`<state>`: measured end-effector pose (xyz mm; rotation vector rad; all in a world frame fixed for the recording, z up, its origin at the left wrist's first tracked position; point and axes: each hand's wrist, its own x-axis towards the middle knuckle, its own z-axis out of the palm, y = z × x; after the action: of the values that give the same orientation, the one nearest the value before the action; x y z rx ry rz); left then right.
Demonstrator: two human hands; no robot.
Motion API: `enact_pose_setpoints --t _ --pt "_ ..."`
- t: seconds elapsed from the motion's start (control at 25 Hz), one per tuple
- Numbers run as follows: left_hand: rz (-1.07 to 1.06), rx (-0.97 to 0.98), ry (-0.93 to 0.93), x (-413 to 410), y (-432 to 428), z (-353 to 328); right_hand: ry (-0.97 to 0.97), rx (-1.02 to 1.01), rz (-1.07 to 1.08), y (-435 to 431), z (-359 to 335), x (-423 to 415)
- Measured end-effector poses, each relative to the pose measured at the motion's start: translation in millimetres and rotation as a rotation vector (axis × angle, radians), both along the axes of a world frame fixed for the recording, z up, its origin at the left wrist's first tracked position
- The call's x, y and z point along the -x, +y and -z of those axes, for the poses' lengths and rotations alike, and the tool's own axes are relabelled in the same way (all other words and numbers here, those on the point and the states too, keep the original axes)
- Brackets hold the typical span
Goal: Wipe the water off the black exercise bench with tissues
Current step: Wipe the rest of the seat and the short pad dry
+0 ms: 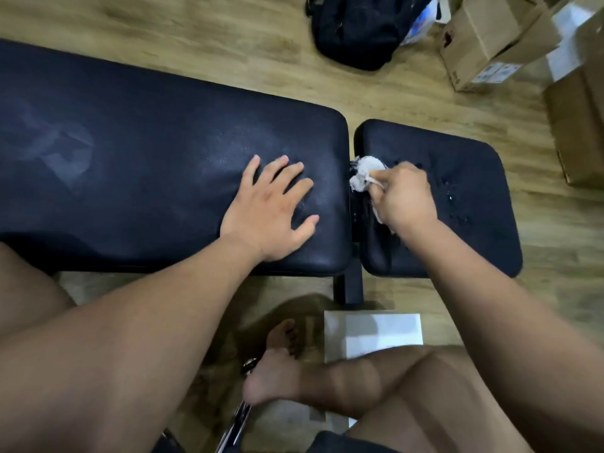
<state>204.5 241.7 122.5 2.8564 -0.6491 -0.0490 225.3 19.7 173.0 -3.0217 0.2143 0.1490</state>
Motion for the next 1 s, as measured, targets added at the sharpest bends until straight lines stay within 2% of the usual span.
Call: enact_pose_setpoints --t 0.08,0.16,0.24,0.32,0.44,0.52,0.68,0.76,0.88,1.0 --pt "-0.004 0.011 -0.002 -1 0 0 -0.017 -0.004 -0.008 3 1 19" --pt "-0.007 0.013 0.000 -2 1 0 0.017 -0.012 -0.066 9 1 77" --pt "-0.012 0.015 -0.005 -1 2 0 0.178 0.033 -0.177 14 -7 130" --pt "-0.012 0.018 -0.020 0 1 2 0.306 0.125 -0.222 13 -9 133" --pt "-0.007 0.031 -0.030 -1 1 2 0.244 0.181 -0.290 18 -1 94" --pt "-0.002 0.026 -0.031 -2 1 2 0.184 0.170 -0.242 24 5 80" --pt "-0.008 0.034 -0.037 -3 1 2 0.153 0.124 -0.167 13 3 119" --pt "-0.009 0.032 -0.037 -2 0 3 0.167 0.075 -0.188 -3 -4 138" --pt "-0.010 0.030 -0.045 -3 0 3 0.159 0.082 -0.279 -8 -1 120" --pt "-0.012 0.035 -0.045 -1 0 4 0.083 0.044 -0.131 9 8 74"
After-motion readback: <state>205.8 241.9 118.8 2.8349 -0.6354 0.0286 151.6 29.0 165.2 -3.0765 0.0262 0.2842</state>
